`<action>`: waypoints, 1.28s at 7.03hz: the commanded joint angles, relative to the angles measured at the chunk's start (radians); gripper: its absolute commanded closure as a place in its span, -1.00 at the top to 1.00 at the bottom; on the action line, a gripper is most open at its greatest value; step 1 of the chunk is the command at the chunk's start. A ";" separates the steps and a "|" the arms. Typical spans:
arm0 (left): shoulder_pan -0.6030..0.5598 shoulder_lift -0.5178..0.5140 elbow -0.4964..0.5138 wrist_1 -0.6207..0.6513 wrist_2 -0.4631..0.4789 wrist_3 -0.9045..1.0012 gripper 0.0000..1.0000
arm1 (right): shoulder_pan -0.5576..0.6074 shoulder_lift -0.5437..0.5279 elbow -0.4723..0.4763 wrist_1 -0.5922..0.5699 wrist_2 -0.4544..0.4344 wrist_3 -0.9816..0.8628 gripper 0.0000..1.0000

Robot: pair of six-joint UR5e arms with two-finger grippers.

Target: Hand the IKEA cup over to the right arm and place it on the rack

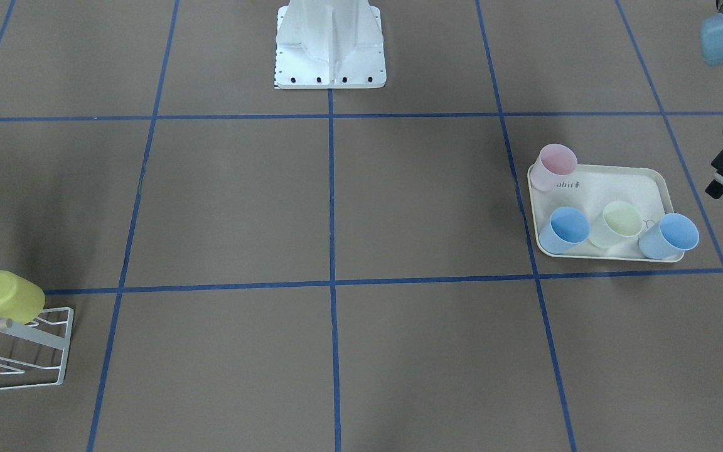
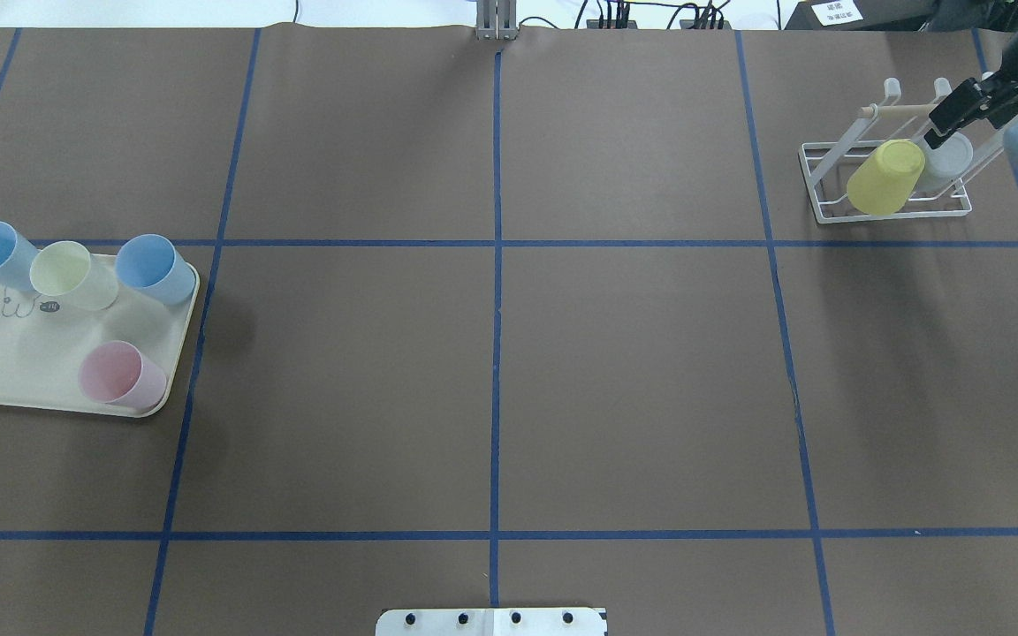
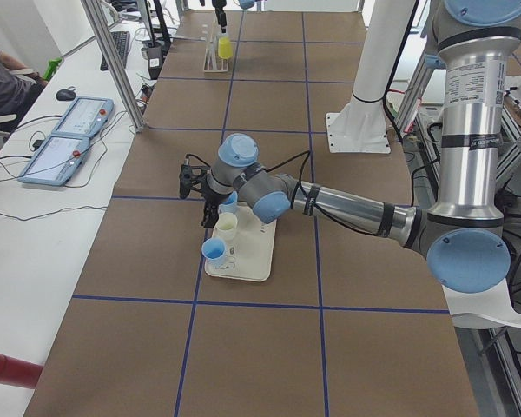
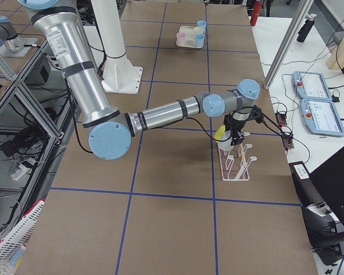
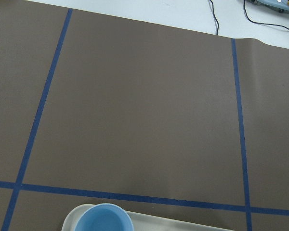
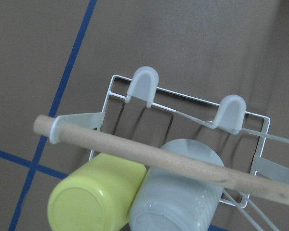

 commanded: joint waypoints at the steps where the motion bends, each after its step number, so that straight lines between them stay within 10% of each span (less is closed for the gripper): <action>1: 0.024 0.000 -0.029 0.102 -0.017 -0.035 1.00 | 0.003 0.008 0.000 0.000 0.005 0.003 0.99; 9: 0.398 0.089 -0.165 0.204 0.006 -0.289 0.77 | 0.015 0.008 0.046 0.000 0.068 0.063 0.99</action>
